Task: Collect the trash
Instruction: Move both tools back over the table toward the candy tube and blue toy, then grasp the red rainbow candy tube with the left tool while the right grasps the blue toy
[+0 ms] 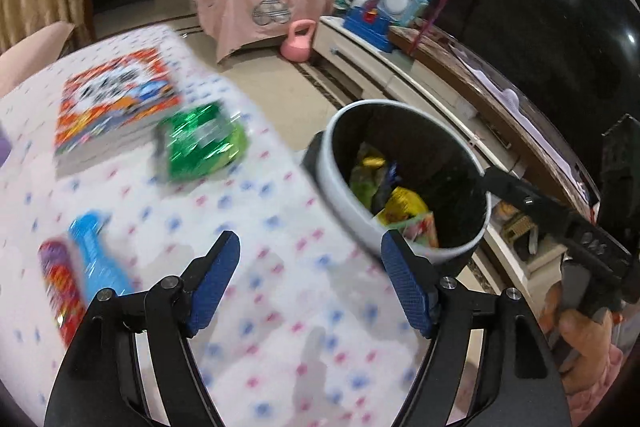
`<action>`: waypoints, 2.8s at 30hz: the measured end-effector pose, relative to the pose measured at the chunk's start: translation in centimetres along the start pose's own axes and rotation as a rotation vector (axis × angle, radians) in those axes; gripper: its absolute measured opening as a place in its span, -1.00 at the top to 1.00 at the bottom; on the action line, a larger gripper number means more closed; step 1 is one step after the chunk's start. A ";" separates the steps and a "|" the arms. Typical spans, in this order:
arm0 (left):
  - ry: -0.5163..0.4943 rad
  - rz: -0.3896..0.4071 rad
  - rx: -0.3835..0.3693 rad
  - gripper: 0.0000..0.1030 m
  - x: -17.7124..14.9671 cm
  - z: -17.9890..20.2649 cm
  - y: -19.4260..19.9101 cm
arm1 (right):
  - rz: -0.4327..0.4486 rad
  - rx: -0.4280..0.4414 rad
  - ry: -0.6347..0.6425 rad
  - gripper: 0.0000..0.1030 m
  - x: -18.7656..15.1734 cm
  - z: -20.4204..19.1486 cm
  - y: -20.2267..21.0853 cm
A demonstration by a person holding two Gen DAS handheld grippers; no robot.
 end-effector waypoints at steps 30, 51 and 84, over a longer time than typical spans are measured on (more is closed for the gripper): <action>0.341 0.059 0.116 -0.45 -6.8 -18.1 8.3 | -0.076 0.224 0.037 -0.80 -8.2 -16.5 -1.0; 0.322 0.013 0.139 0.17 -2.3 -19.7 2.6 | -0.122 0.187 0.071 -0.57 -8.5 -18.2 -3.8; 0.288 0.014 0.094 0.37 -6.2 -21.6 7.4 | -0.240 0.169 0.387 0.10 -5.8 -27.2 -12.7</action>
Point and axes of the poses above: each gripper's, at about its wrist camera, not at the fingertips, and y roughly against the way its jaws point, z to its right, x to its top, the point moved 7 cm from there along -y, roughly the way its jaws point, and after that the axes turned 13 degrees about y, right-handed, at the moved point
